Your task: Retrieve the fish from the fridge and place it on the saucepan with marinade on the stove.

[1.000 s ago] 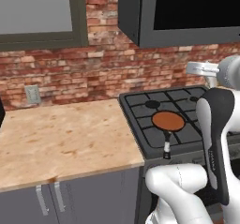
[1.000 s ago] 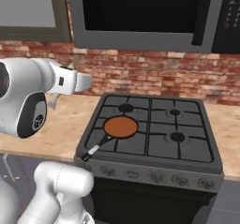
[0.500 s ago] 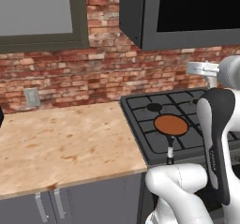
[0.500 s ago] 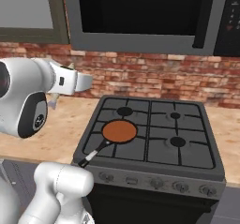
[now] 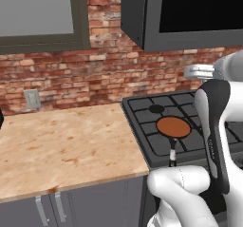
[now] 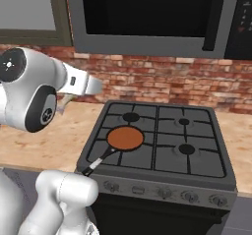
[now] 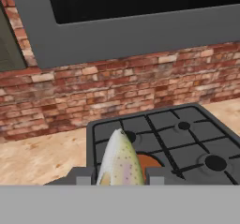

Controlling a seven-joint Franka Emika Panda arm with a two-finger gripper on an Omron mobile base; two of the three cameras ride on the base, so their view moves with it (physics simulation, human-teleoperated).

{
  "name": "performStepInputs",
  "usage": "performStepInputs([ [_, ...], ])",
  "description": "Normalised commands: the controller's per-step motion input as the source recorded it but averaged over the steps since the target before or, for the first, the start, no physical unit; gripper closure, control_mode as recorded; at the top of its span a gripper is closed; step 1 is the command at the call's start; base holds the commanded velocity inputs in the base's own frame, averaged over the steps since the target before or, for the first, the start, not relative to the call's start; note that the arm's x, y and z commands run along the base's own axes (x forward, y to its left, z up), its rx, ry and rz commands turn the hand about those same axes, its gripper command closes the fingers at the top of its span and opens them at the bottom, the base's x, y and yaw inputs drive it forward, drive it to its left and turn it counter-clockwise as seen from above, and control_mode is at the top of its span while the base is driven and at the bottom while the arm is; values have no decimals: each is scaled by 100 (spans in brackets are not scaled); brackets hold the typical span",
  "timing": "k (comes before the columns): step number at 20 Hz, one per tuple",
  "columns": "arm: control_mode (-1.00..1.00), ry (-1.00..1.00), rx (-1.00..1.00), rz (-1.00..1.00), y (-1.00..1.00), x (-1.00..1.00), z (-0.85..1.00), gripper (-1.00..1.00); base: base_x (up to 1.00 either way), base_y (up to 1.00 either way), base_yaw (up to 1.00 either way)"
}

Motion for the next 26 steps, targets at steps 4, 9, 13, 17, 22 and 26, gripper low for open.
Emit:
performStepInputs([
  [4, -100, 42, 0, 0, -20, 1, -37, 100, 0, 0, 0],
  [9, -100, 34, 0, 0, -25, 0, -45, 100, 0, 0, 0],
  [13, -100, 16, 0, 0, -7, 0, -17, 100, 0, 0, 0],
  [17, -100, 1, 0, 0, 0, 0, -24, 100, 0, 0, 0],
  [22, -100, 0, 0, 0, 0, 0, -52, 100, 0, 0, 0],
  [26, -100, 0, 0, 0, 0, 2, -57, 100, 0, 0, 0],
])
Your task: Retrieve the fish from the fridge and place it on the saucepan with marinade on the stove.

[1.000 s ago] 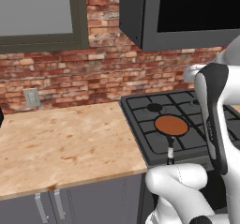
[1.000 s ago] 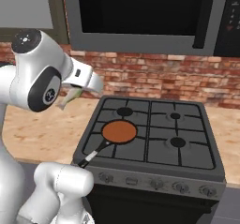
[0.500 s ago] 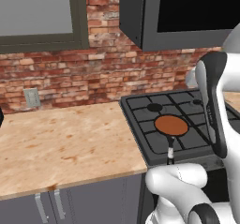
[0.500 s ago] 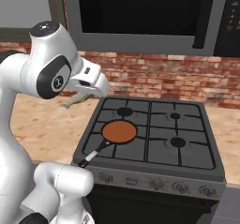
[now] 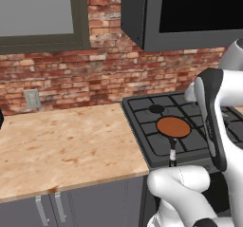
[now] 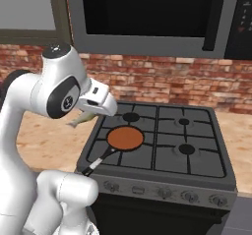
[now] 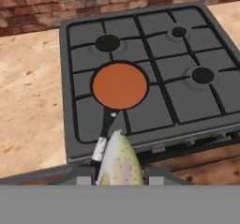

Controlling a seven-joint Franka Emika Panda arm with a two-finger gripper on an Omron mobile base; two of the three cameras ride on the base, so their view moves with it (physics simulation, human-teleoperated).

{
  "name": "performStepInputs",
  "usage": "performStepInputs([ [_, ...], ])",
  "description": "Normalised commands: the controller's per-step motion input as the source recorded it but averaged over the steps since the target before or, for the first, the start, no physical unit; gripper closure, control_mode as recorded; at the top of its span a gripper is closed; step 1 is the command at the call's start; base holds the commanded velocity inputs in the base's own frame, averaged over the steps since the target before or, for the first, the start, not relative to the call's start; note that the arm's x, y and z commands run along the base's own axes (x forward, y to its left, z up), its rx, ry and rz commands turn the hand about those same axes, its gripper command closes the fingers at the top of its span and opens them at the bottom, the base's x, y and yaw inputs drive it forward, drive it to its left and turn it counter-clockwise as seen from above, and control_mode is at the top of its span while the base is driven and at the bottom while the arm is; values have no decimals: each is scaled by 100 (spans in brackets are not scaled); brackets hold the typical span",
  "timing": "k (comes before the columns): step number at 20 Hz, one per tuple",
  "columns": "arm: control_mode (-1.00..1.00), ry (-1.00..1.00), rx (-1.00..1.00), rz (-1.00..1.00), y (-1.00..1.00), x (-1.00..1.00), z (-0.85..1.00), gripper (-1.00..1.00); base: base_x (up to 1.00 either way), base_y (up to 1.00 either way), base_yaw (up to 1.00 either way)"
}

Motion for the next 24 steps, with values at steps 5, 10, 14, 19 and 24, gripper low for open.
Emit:
performStepInputs([
  [5, -100, 1, 0, 0, 0, 27, -37, 100, 0, 0, 0],
  [10, -100, 3, 0, 0, 0, 41, -15, 100, 0, 0, 0],
  [14, -100, 5, -1, 0, 0, 38, -27, 100, 0, 0, 0],
  [19, -100, 6, -3, 0, 0, 38, -35, 100, 0, 0, 0],
  [24, -100, 2, 0, 4, 0, 32, -43, 100, 0, 0, 0],
])
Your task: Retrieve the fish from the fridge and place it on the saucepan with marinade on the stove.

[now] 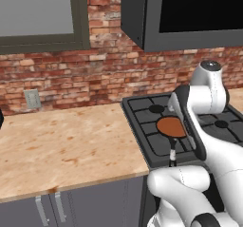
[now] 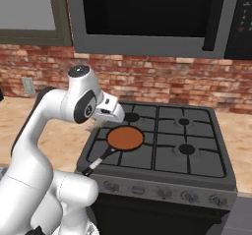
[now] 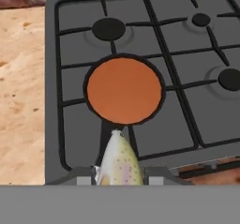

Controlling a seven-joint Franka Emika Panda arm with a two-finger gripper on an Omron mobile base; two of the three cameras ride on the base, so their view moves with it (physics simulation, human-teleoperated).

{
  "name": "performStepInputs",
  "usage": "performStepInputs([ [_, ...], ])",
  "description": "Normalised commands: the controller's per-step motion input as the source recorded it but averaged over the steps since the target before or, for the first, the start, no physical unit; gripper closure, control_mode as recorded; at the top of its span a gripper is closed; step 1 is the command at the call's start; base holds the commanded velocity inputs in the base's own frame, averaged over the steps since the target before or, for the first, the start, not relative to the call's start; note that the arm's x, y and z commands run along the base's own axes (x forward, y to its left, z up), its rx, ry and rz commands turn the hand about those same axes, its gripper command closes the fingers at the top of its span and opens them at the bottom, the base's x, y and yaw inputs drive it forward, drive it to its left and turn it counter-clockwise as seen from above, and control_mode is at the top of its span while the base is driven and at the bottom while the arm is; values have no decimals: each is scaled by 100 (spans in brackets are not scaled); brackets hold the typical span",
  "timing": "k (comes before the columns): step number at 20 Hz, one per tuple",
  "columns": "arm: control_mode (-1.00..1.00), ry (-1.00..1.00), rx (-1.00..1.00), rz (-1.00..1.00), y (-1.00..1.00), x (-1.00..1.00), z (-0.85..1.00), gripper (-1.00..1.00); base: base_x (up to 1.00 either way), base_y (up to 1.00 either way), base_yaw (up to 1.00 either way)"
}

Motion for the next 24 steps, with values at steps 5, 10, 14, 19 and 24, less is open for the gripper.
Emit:
performStepInputs([
  [5, -100, 0, 0, 4, -1, 31, -48, 100, 0, 0, 0],
  [10, -100, 0, 0, 4, -11, 28, -52, 100, 0, 0, 0],
  [14, -100, 0, 0, 4, -19, 26, -39, 100, 0, 0, 0],
  [19, -100, 0, 0, 3, -23, 12, -9, 100, 0, 0, 0],
  [24, -100, 0, 0, 0, -18, 19, -5, 100, 0, 0, 0],
])
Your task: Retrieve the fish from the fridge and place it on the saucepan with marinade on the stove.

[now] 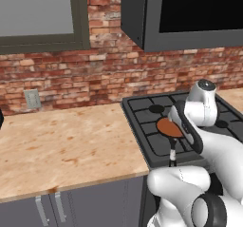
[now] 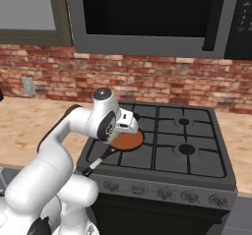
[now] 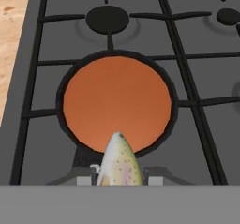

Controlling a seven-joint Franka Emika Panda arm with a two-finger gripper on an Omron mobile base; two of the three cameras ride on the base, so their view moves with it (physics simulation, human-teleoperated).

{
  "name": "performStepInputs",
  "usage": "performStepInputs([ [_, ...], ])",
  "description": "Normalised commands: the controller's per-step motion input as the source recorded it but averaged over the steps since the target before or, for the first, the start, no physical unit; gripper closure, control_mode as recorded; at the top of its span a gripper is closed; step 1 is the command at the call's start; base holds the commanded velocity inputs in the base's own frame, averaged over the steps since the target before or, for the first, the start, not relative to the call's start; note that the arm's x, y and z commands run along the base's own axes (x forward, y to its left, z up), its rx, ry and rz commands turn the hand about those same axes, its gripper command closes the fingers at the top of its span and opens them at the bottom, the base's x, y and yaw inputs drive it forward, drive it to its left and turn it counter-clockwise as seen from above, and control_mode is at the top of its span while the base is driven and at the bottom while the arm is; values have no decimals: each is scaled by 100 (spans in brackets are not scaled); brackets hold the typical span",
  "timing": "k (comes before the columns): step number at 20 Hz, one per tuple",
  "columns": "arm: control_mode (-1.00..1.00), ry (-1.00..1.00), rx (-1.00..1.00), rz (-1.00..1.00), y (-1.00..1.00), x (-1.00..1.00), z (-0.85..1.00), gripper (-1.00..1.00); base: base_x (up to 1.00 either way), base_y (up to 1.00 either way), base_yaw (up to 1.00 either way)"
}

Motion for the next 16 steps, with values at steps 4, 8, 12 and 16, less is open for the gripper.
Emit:
performStepInputs([
  [4, -100, 0, 0, 0, -3, 33, -9, 100, 0, 0, 0],
  [8, -100, 0, 0, 0, 0, 33, -15, 100, 0, 0, 0],
  [12, -100, 0, 0, 0, -1, 29, -19, 100, 0, 0, 0],
  [16, -100, 0, 0, 0, -4, 24, -23, 100, 0, 0, 0],
])
